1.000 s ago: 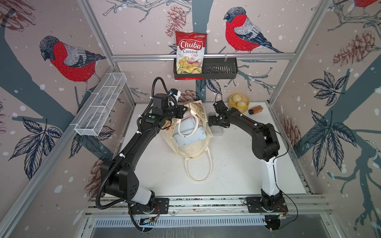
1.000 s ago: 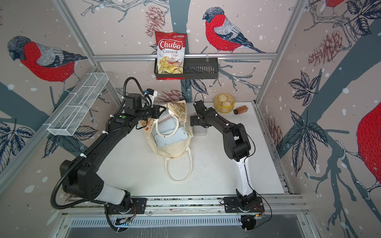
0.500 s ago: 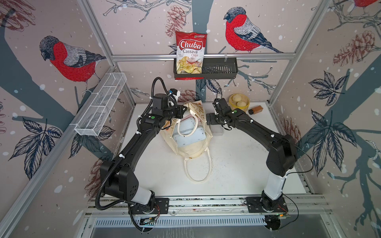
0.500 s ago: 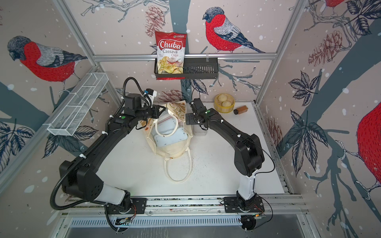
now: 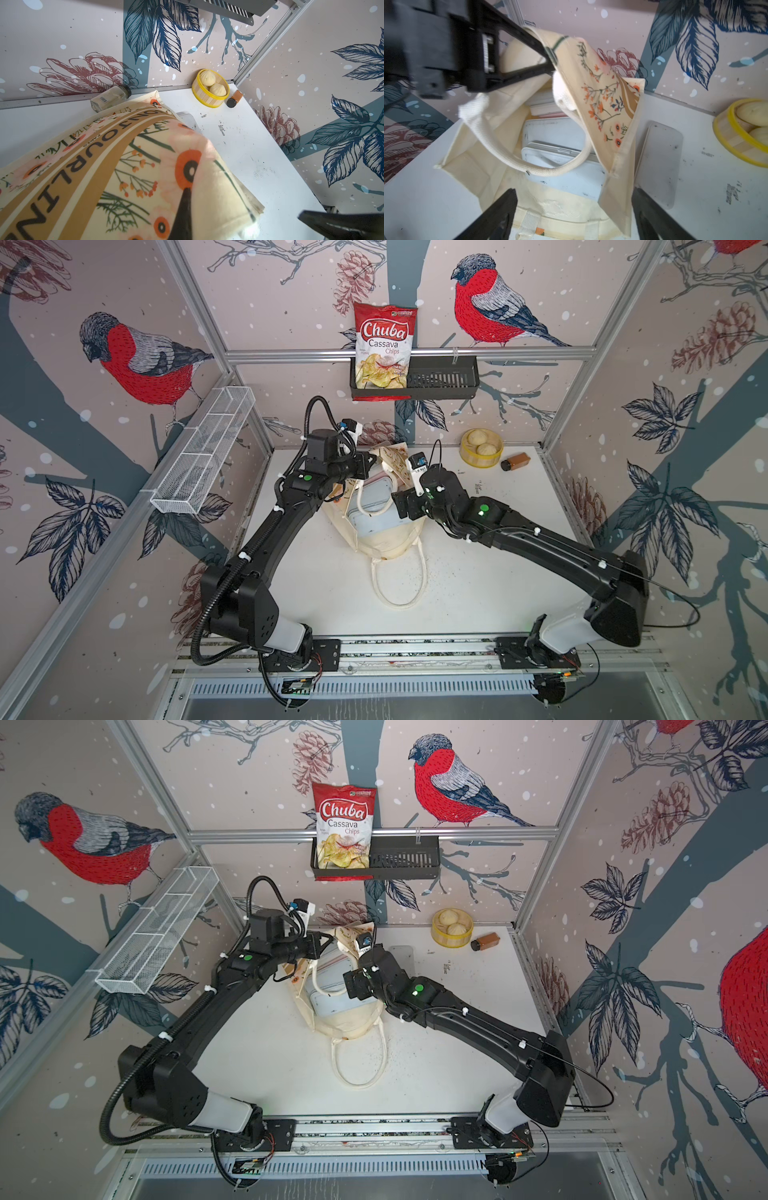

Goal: Take out the pencil case from the canvas bag
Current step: Place the pencil case at the center of the board, then pick up the pencil case from the canvas bag.

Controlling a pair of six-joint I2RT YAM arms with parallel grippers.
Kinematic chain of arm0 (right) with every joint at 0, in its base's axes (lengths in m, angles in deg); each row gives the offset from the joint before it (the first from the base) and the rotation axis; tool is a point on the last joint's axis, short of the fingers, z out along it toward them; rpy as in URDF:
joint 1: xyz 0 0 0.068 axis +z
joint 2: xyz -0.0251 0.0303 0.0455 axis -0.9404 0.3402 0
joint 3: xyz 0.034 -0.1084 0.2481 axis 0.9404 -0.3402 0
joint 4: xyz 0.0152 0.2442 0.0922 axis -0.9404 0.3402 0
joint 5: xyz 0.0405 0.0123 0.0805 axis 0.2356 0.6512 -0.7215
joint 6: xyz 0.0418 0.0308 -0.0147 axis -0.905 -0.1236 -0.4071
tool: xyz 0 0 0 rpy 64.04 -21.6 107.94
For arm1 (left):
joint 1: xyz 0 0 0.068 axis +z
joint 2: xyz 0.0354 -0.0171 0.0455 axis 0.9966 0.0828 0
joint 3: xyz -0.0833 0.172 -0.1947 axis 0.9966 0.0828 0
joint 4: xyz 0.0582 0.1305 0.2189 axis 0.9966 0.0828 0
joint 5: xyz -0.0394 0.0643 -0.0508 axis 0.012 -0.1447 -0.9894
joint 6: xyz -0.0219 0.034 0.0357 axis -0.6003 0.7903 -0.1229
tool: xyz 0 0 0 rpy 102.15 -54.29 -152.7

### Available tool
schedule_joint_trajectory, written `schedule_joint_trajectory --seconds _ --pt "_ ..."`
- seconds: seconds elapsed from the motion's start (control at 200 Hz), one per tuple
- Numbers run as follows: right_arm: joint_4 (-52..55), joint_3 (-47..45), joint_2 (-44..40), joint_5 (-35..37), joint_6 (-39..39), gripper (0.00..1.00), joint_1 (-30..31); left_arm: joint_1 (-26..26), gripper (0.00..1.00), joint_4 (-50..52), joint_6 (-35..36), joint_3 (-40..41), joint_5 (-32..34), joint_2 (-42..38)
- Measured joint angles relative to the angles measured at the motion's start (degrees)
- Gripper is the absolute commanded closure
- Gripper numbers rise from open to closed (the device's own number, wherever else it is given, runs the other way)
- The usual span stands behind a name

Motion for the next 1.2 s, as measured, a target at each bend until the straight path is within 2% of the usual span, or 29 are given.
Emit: schedule_joint_trajectory --seconds 0.19,0.425,0.52,0.685,0.84,0.941,1.056,1.201 --pt "-7.6 -4.9 -3.2 0.0 4.9 0.14 6.8 0.0 1.00 0.0 -0.2 0.3 0.0 -0.5" --pt "-13.8 -8.5 -2.1 0.0 3.9 0.21 14.7 0.0 1.00 0.0 -0.3 0.3 -0.1 -0.6" --pt "-15.2 -9.0 -0.5 0.6 -0.8 0.24 15.3 0.0 1.00 0.0 -0.4 0.3 -0.1 -0.6" --pt "-17.3 -10.5 1.2 2.4 -11.4 0.23 15.3 0.0 1.00 0.0 -1.1 0.3 -0.2 -0.6" --pt "-18.7 -13.3 2.4 2.9 -21.1 0.21 12.8 0.0 1.00 0.0 -1.4 0.3 -0.3 -0.6" --pt "-20.5 -16.8 2.8 0.0 -28.5 0.21 8.4 0.0 1.00 0.0 -1.4 0.3 -0.3 -0.6" --pt "-23.5 -21.6 3.9 -5.0 -37.6 0.14 3.0 0.0 1.00 0.0 -1.5 0.4 -0.4 -0.6" --pt "-26.8 -23.8 6.7 -9.9 -44.7 0.04 1.7 -0.1 1.00 0.0 -1.6 0.4 -0.7 -0.5"
